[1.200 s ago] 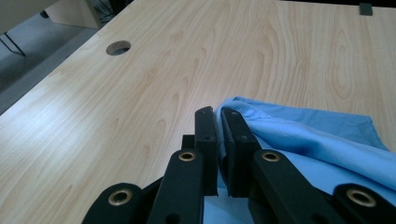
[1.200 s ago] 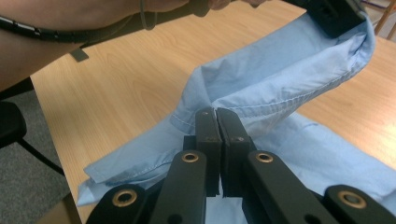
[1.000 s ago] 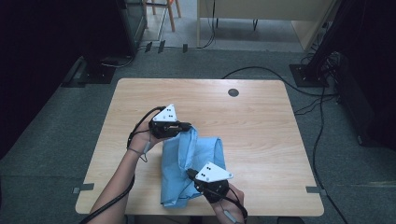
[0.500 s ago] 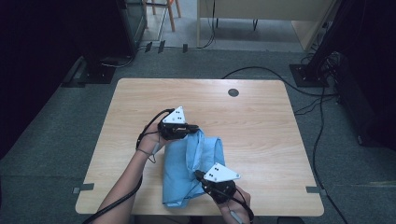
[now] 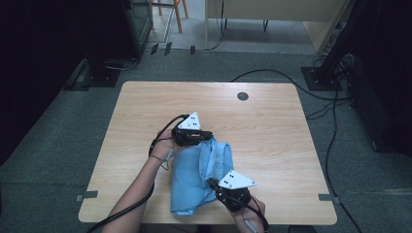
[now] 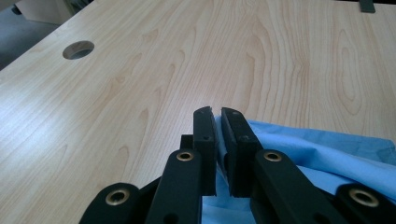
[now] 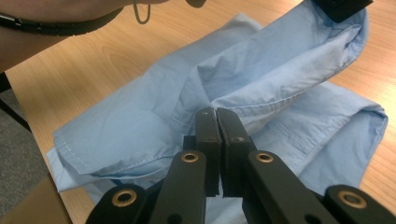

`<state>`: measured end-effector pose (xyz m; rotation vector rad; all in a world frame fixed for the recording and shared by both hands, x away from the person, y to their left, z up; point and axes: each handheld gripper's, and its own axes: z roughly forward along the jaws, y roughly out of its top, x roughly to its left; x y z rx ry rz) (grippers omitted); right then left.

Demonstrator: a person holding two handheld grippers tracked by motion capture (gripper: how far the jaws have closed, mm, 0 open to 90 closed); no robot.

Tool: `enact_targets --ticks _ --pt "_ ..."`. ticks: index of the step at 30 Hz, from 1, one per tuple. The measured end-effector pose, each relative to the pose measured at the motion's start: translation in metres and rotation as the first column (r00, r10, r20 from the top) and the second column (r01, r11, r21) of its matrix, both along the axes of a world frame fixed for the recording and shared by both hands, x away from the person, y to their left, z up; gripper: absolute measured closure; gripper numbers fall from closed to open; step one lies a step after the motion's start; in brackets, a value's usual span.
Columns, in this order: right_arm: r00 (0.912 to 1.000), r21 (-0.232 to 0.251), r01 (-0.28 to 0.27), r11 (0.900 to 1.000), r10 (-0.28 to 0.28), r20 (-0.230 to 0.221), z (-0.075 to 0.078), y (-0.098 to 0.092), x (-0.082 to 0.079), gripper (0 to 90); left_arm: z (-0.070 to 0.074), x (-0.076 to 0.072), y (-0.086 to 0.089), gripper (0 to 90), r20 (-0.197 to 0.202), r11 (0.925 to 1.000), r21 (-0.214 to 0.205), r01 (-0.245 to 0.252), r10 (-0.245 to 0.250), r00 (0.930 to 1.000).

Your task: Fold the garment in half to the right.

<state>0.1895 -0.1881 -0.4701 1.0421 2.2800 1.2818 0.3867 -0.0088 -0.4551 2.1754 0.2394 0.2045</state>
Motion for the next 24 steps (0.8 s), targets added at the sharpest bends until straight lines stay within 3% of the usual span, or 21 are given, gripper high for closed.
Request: enact_targets --ticks 10,24 --pt "1.0000 -0.006 0.005 1.0000 -0.005 -0.006 -0.006 -0.010 0.003 88.5 -0.007 0.002 -0.013 85.6 -0.007 1.0000 -0.002 -0.005 0.005 1.0000" --pt "0.9995 0.018 -0.009 0.9998 0.009 -0.030 -0.014 -0.027 0.012 88.3 -0.011 0.005 -0.016 85.5 -0.003 0.9995 0.001 -0.033 0.033 0.9995"
